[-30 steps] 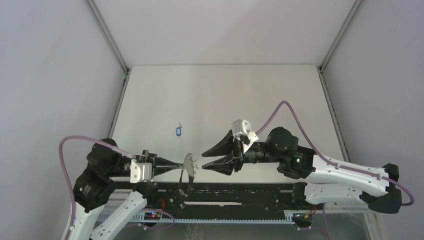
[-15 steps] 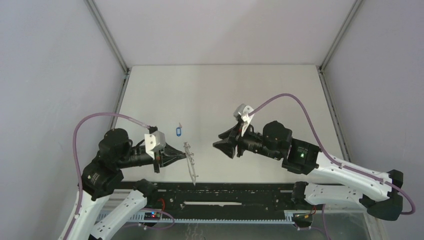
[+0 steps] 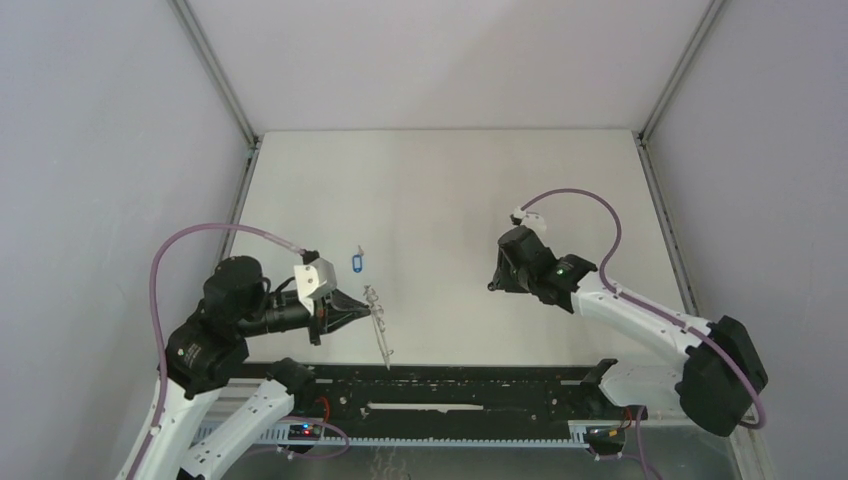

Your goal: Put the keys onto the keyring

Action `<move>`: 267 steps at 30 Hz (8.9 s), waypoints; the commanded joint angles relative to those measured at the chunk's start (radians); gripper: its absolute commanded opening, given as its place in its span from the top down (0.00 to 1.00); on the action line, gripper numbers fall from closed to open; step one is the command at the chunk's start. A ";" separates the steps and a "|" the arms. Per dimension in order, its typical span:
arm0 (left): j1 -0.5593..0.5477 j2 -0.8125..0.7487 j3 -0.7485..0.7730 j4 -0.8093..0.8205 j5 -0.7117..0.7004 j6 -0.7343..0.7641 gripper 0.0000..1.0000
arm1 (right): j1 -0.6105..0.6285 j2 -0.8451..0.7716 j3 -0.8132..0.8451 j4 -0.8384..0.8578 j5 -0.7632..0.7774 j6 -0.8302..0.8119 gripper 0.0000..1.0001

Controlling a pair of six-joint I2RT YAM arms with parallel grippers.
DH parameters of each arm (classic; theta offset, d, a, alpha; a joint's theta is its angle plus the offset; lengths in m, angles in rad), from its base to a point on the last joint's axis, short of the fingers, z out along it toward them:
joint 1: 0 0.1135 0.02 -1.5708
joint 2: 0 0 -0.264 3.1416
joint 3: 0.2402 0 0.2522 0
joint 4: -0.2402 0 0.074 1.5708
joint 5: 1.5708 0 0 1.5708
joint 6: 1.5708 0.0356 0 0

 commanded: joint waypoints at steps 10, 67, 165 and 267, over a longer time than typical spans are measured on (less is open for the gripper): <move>-0.006 0.029 0.007 -0.011 0.001 0.021 1.00 | -0.207 0.222 -0.067 0.309 -0.139 -0.047 0.63; -0.006 0.015 0.026 -0.043 0.013 0.044 1.00 | -0.186 0.312 -0.033 0.335 0.011 -0.078 0.66; -0.005 -0.029 -0.041 0.009 -0.030 -0.015 1.00 | 0.574 0.133 0.405 0.530 -0.368 -0.537 1.00; -0.005 -0.138 -0.043 0.211 0.084 -0.011 1.00 | 0.352 -0.036 0.182 0.682 -0.616 -0.302 0.73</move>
